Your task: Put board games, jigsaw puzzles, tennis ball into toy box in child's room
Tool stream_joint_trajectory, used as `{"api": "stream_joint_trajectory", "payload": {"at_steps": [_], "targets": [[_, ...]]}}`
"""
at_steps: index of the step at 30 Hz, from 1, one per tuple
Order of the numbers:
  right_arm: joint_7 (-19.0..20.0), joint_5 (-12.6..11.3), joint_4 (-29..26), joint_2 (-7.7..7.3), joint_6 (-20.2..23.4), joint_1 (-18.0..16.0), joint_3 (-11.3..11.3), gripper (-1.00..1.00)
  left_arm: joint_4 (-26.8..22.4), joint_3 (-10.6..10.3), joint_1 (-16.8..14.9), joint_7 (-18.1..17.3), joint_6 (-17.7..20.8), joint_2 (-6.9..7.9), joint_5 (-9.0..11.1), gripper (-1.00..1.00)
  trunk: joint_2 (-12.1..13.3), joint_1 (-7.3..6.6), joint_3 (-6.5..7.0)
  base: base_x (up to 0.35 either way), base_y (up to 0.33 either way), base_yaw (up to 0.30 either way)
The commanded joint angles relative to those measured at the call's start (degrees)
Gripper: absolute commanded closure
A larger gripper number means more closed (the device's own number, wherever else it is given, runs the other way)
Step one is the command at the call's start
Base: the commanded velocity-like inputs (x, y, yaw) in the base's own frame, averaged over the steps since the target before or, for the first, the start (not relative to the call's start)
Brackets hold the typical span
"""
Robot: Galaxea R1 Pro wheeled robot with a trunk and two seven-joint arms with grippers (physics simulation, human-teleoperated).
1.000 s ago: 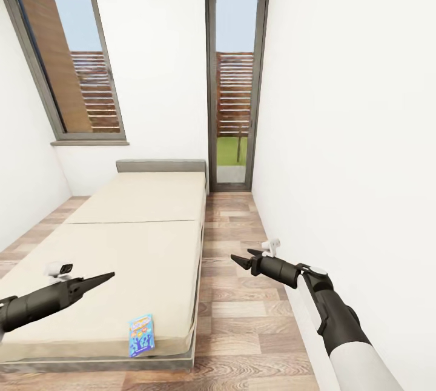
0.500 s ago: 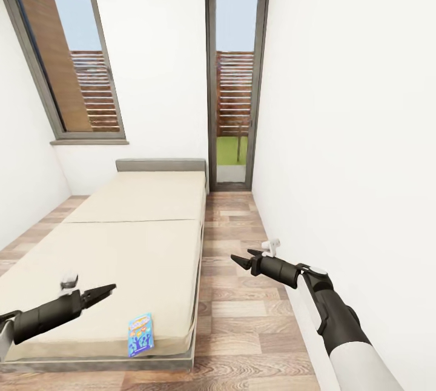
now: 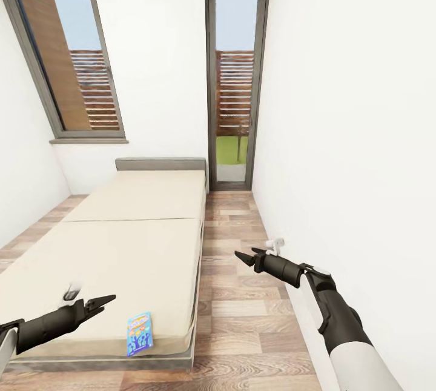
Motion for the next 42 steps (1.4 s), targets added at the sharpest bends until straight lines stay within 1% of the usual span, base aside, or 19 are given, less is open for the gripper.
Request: {"api": "stream_joint_trajectory", "payload": {"at_steps": [1,3,6,8,10,12,15,19,24,31,42], "targets": [[0.1,-0.3,0.0,0.11,0.5,0.0,-0.5,-1.00,0.0,0.0,0.0,0.2,0.3,0.03,0.2,-1.00,-0.5,0.23,-0.26,0.000,0.000,0.000],[0.1,-0.3,0.0,0.26,1.2,-0.1,-1.7,-1.00,0.0,0.0,0.0,0.8,0.3,-0.01,0.2,-1.00,-1.3,0.67,-0.62,0.000,0.000,0.000],[0.0,-0.3,0.0,0.40,3.1,-0.1,-2.4,-1.00,0.1,0.1,0.0,1.0,0.2,-0.10,0.2,-1.00,-2.5,1.33,-1.16,0.000,0.000,0.000],[-0.5,-0.3,0.0,0.52,5.1,-0.1,-2.6,-1.00,0.3,0.0,0.0,1.1,0.2,-0.12,0.2,-1.00,-3.3,1.77,-1.52,0.000,0.000,0.000],[-2.3,-0.5,0.0,0.74,7.5,-0.1,-2.8,-1.00,0.5,0.0,0.0,1.2,0.2,-0.08,0.3,-1.00,-4.1,2.21,-1.88,0.000,0.000,0.000],[-4.5,-0.6,0.0,1.32,8.9,-0.2,-2.8,-1.00,1.1,0.0,0.0,1.2,0.1,0.03,0.3,-1.00,-4.9,2.65,-2.24,0.000,0.000,0.000],[-6.7,-0.8,0.0,2.33,9.6,-0.2,-2.9,-1.00,2.0,0.1,-0.1,1.2,0.1,0.23,0.3,-1.00,-6.1,3.31,-2.78,0.000,0.000,0.000],[-8.3,-1.0,0.0,2.78,9.9,-0.2,-2.9,-1.00,3.2,0.3,-0.4,1.2,0.1,0.39,0.3,-1.00,-7.7,4.19,-3.49,0.000,0.000,0.000],[-9.3,-1.0,0.0,2.92,11.1,-0.2,-3.0,-1.00,4.0,0.4,-1.0,1.2,0.1,0.47,0.3,-1.00,-9.7,5.28,-4.39,0.000,0.000,0.000],[-11.3,-1.1,0.0,2.96,12.0,-0.2,-3.0,-1.00,4.1,0.4,-1.2,1.1,0.1,0.45,0.3,-1.00,-12.5,6.82,-5.65,0.000,0.000,0.000],[-12.2,-1.6,0.0,3.28,12.1,-0.2,-2.9,-1.00,4.2,0.4,-1.2,1.2,0.0,0.24,0.3,-1.00,-16.9,9.24,-7.62,0.000,0.000,0.000]]}}
